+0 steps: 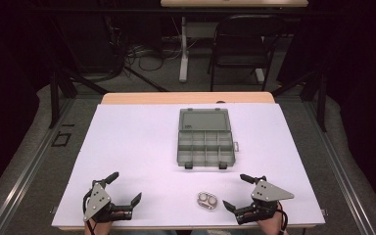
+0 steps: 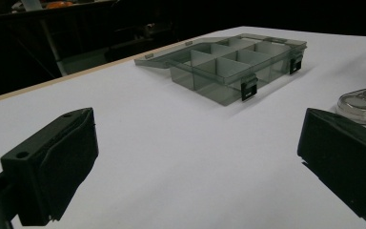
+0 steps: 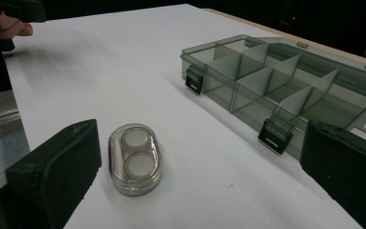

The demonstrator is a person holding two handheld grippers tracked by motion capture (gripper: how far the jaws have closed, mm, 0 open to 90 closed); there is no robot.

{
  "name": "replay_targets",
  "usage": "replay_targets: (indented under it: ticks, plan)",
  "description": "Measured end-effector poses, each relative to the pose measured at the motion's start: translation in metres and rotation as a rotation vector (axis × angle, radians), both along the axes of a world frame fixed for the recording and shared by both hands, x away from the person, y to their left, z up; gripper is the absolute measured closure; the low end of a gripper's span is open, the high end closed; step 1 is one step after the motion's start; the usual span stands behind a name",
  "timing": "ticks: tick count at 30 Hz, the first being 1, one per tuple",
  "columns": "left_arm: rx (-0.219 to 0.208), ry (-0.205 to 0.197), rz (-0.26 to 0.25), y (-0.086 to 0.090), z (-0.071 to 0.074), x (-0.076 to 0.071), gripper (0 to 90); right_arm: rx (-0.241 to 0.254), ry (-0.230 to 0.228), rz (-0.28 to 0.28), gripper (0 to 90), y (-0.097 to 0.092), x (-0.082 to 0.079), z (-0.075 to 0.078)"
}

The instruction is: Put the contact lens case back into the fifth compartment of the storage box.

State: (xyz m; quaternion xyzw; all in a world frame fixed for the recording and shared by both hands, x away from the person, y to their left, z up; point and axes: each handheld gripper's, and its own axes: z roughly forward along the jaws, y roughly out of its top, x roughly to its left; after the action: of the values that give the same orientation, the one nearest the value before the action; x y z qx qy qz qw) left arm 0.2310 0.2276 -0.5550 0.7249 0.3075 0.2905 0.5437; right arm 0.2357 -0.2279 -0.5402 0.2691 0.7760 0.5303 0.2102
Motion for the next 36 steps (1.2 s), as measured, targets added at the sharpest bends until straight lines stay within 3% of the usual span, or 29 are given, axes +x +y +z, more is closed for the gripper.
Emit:
replay_targets:
  ticks: [16, 36]
  plan:
    - [0.004, 0.005, 0.000, 0.000, 0.000, 0.000, 0.0, -0.030, 0.045, 0.091, 0.0, 0.026, 0.006, -0.006]
    - [0.003, 0.008, -0.003, -0.001, -0.001, 0.000, 0.0, -0.070, 0.095, 0.161, 0.0, 0.049, 0.016, -0.014]
